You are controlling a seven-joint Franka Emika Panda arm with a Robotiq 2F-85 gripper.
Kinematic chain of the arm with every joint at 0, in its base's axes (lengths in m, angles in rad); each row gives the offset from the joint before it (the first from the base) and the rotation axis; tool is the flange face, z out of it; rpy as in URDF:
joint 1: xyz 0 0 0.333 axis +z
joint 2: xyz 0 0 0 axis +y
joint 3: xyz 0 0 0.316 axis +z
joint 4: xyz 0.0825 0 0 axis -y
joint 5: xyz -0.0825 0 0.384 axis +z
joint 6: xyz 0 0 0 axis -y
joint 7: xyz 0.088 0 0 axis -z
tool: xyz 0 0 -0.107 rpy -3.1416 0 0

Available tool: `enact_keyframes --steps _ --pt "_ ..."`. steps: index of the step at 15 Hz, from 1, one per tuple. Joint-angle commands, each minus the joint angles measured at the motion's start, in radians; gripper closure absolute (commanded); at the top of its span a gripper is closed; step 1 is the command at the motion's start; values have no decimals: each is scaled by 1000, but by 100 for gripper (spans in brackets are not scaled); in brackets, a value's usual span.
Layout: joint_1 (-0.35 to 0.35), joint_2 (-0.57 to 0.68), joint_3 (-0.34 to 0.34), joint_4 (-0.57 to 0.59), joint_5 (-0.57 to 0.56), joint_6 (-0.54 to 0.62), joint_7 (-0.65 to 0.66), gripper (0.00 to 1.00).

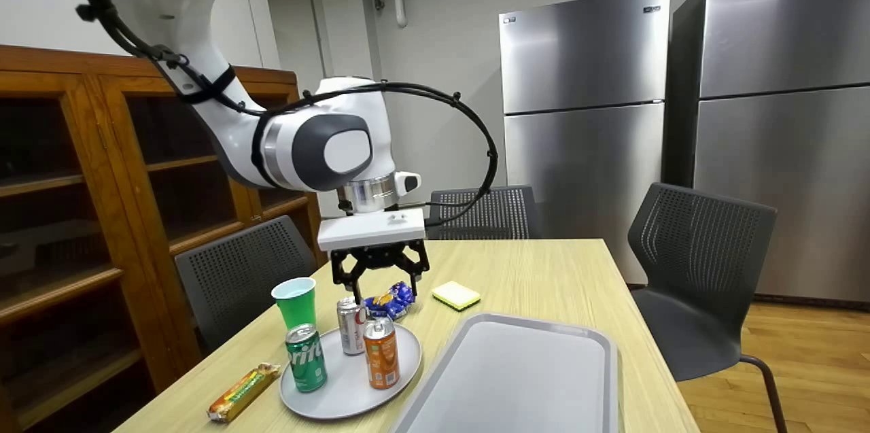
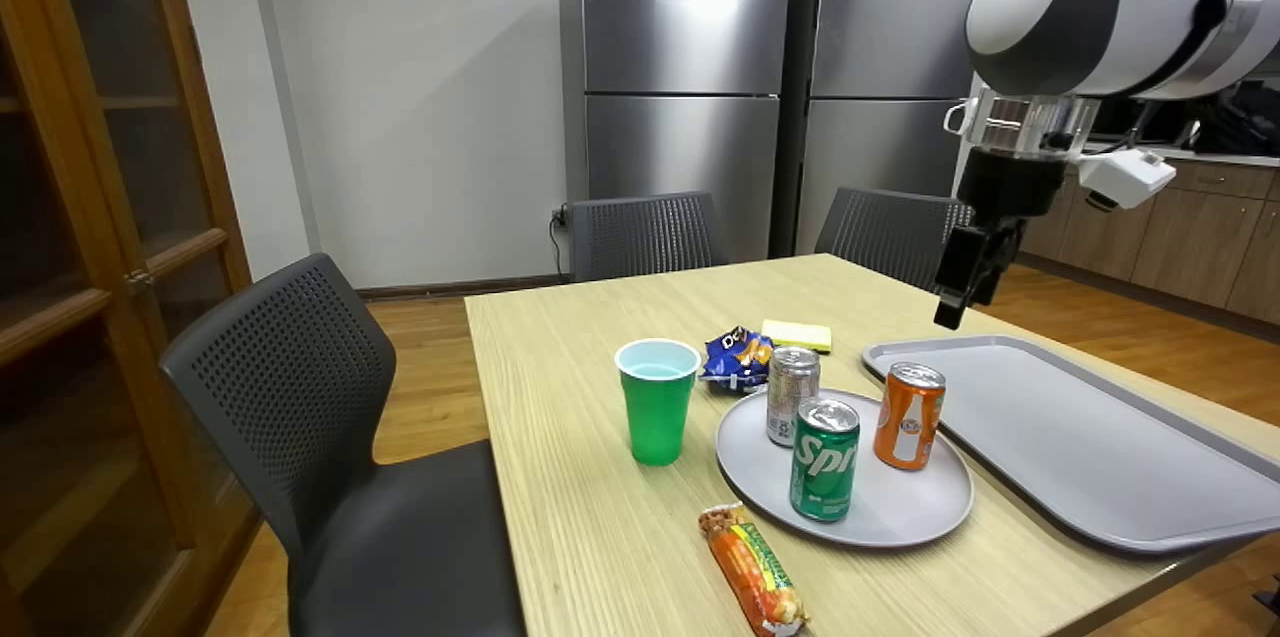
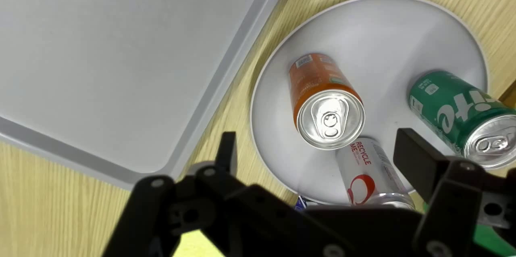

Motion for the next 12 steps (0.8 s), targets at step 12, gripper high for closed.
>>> enact_keyframes --steps 12 --pt "45 -277 -71 -145 -75 -134 270 0"
